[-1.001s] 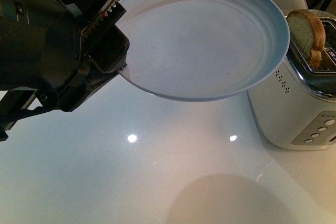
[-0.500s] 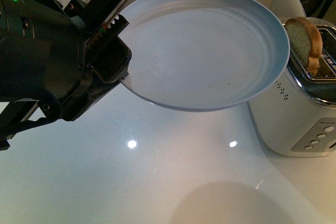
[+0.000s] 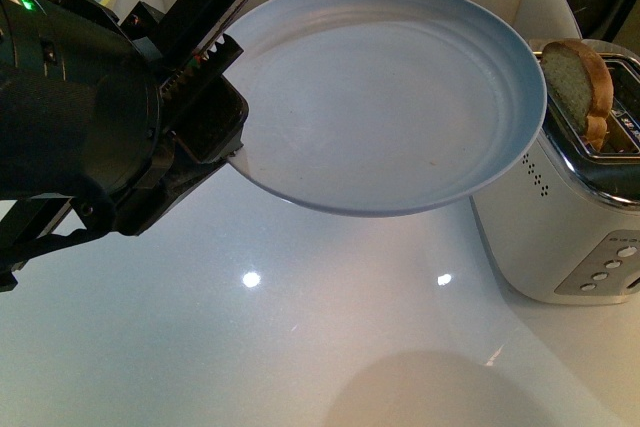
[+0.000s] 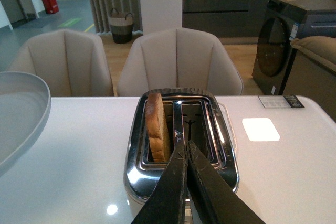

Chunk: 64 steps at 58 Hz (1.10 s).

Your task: Left arm holds plate, right arm toasts bread

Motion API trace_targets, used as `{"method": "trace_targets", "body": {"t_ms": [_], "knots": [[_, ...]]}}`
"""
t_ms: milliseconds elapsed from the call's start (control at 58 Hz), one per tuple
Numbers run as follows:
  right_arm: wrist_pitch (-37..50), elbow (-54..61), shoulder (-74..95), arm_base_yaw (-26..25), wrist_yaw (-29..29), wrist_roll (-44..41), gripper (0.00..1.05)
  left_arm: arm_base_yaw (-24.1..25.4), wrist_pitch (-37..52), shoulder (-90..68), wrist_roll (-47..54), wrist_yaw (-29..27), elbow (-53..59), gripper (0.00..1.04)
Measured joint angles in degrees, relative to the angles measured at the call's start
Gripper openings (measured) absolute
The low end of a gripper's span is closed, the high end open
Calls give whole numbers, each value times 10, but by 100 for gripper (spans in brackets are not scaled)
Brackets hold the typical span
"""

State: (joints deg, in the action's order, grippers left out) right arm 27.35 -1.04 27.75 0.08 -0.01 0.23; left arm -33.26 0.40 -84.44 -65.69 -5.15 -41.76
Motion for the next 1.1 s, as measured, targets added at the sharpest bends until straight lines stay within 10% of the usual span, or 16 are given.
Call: {"method": "trace_targets", "body": {"t_ms": [1104], "knots": [[-272,0,-273,0,0,0,2,0,0,0,0,2,0,3]]}}
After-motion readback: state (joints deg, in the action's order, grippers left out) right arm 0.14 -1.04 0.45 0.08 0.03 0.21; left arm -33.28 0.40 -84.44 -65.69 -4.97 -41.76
